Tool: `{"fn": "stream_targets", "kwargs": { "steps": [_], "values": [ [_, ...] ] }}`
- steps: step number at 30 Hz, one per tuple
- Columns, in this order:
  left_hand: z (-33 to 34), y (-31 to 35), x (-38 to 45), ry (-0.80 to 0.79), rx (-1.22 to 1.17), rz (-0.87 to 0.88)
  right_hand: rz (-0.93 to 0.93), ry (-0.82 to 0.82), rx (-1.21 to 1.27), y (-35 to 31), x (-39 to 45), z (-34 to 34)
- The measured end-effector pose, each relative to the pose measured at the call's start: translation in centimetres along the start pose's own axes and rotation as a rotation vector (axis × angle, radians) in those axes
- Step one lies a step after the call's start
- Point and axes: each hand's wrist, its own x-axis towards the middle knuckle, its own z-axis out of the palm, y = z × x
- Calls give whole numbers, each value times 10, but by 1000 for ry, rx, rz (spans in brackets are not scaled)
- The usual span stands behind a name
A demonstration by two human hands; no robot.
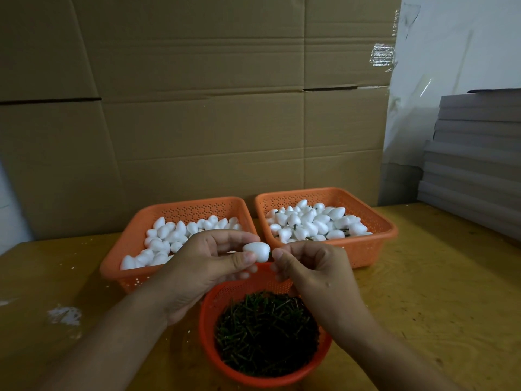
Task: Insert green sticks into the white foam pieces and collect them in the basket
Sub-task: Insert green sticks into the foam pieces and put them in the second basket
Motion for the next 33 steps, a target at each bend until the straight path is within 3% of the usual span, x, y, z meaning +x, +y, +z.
{"fn": "stream_targets", "kwargs": {
  "steps": [9, 16, 22, 33],
  "values": [
    [-1, 0, 1, -16, 19, 5, 42, -32, 20, 0, -1, 1],
    [-6, 1, 0, -41, 118, 7, 188, -229, -40, -6, -2, -1],
    [0, 2, 1, 21, -66, 5, 279, -113, 205, -9, -6, 6],
    [9, -1, 0, -2, -10, 27, 146, -129, 46, -13, -9, 6]
  ]
}}
